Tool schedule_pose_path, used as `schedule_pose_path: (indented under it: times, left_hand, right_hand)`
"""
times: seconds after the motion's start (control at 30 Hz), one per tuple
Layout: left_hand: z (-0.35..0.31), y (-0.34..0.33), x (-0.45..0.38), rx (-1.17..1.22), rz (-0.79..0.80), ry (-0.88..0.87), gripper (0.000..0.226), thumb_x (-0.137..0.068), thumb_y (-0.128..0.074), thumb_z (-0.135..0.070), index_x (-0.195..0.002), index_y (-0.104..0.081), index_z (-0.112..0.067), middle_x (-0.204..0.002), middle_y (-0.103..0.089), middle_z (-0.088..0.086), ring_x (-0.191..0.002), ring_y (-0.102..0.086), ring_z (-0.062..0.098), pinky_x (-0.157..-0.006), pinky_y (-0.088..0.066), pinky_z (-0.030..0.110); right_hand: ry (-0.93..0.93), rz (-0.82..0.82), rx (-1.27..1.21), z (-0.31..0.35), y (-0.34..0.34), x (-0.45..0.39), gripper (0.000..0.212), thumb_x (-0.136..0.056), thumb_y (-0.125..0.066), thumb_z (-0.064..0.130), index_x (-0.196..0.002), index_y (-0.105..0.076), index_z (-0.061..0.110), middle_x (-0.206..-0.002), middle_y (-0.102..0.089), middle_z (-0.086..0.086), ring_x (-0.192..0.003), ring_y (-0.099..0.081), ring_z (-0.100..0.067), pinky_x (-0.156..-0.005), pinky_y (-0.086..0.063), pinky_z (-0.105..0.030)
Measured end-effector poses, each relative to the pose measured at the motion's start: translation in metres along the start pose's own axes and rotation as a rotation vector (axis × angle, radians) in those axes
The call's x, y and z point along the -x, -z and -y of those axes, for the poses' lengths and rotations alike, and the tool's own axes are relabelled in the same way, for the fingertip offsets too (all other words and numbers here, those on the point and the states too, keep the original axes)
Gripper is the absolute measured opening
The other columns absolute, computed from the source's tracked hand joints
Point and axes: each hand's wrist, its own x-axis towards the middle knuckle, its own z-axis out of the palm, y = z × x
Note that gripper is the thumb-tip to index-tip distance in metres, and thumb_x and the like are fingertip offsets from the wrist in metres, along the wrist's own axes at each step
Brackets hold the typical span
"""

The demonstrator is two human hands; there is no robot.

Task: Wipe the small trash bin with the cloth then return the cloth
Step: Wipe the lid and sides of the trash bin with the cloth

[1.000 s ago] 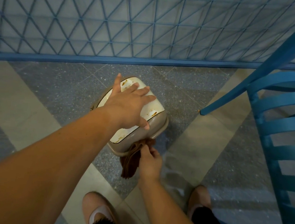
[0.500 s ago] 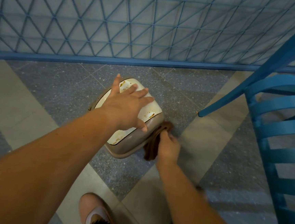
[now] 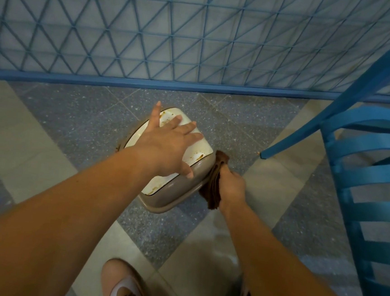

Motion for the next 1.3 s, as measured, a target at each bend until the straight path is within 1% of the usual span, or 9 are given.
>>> schedule_pose_path:
  times: [0.1,0.2,0.3,0.47,0.67,0.77,0.93,1.07,1.3]
  left_hand:
    - [0.0,-0.003,0.007,0.031,-0.072,0.053,0.101,-0.073,-0.053,-0.074,-0.15,0.002,-0.038,-0.161,0.007,-0.006,-0.146,0.015,0.024,-0.106,0.022,0.061]
    - [-0.004,-0.013,0.026,0.138,-0.189,0.249,0.124,-0.064,-0.062,-0.074,-0.147,0.02,-0.033,-0.157,0.024,-0.002,-0.143,0.025,0.026,-0.106,0.024,0.058]
    - [-0.015,-0.029,0.051,0.304,-0.25,0.473,0.125,-0.067,-0.066,-0.068,-0.147,0.022,-0.03,-0.156,0.029,-0.002,-0.143,0.026,0.026,-0.104,0.026,0.052]
    - [-0.029,-0.059,0.091,0.684,-0.275,0.747,0.104,-0.079,-0.065,-0.054,-0.151,0.006,-0.033,-0.159,0.019,-0.004,-0.146,0.015,0.022,-0.115,0.008,0.056]
    - [-0.046,-0.059,0.092,1.131,-0.252,0.972,0.126,-0.064,-0.075,-0.06,-0.151,0.007,-0.022,-0.16,0.009,0.001,-0.147,0.004,0.02,-0.117,-0.003,0.054]
    - [-0.055,-0.064,0.087,1.282,-0.29,1.029,0.13,-0.064,-0.08,-0.052,-0.151,0.009,-0.014,-0.16,0.005,0.004,-0.147,0.0,0.02,-0.119,-0.008,0.048]
    - [-0.059,-0.07,0.082,1.26,-0.277,1.079,0.126,-0.067,-0.074,-0.058,-0.151,0.01,-0.014,-0.159,0.012,-0.001,-0.147,0.006,0.017,-0.118,-0.002,0.05]
    - [-0.056,-0.074,0.078,1.199,-0.245,1.109,0.125,-0.067,-0.071,-0.063,-0.152,0.009,-0.016,-0.159,0.014,-0.002,-0.147,0.005,0.018,-0.117,0.004,0.051]
    - [-0.06,-0.073,0.077,1.137,-0.213,1.131,0.123,-0.07,-0.065,-0.067,-0.151,0.013,-0.018,-0.159,0.018,-0.002,-0.147,0.012,0.015,-0.113,0.014,0.05]
  right_hand:
    - [-0.02,0.043,0.025,-0.001,0.004,-0.001,0.025,-0.087,-0.063,0.03,-0.071,-0.065,0.011,-0.086,-0.07,-0.016,-0.086,-0.067,-0.033,-0.081,-0.056,-0.047]
    - [-0.041,0.074,0.056,-0.008,0.007,0.001,0.025,-0.088,-0.06,0.031,-0.073,-0.064,0.011,-0.089,-0.069,-0.015,-0.09,-0.066,-0.031,-0.088,-0.054,-0.047]
    - [-0.086,0.121,0.082,-0.024,0.007,0.009,0.024,-0.088,-0.059,0.035,-0.084,-0.064,0.011,-0.097,-0.068,-0.013,-0.093,-0.064,-0.029,-0.093,-0.051,-0.046]
    - [-0.135,0.174,0.04,-0.059,0.002,0.031,0.025,-0.088,-0.062,0.029,-0.097,-0.065,0.006,-0.103,-0.069,-0.018,-0.095,-0.066,-0.031,-0.093,-0.052,-0.05]
    - [-0.084,0.248,0.031,-0.077,0.007,0.049,0.018,-0.093,-0.054,0.013,-0.096,-0.066,0.0,-0.1,-0.069,-0.025,-0.09,-0.066,-0.031,-0.079,-0.054,-0.038]
    - [0.006,0.187,-0.013,-0.078,0.009,0.053,0.015,-0.092,-0.056,0.012,-0.087,-0.068,0.007,-0.093,-0.071,-0.019,-0.086,-0.067,-0.029,-0.083,-0.053,-0.042]
    - [0.109,0.212,-0.008,-0.076,0.002,0.057,0.014,-0.093,-0.057,0.015,-0.095,-0.07,0.011,-0.092,-0.074,-0.01,-0.086,-0.069,-0.022,-0.079,-0.055,-0.034]
    - [0.088,0.218,0.068,-0.083,-0.008,0.053,0.013,-0.092,-0.057,0.015,-0.088,-0.07,0.012,-0.092,-0.073,-0.013,-0.091,-0.069,-0.028,-0.083,-0.054,-0.04]
    - [0.045,0.138,0.035,-0.075,-0.014,0.046,0.014,-0.09,-0.059,0.021,-0.09,-0.068,0.011,-0.094,-0.072,-0.016,-0.085,-0.067,-0.022,-0.084,-0.054,-0.044]
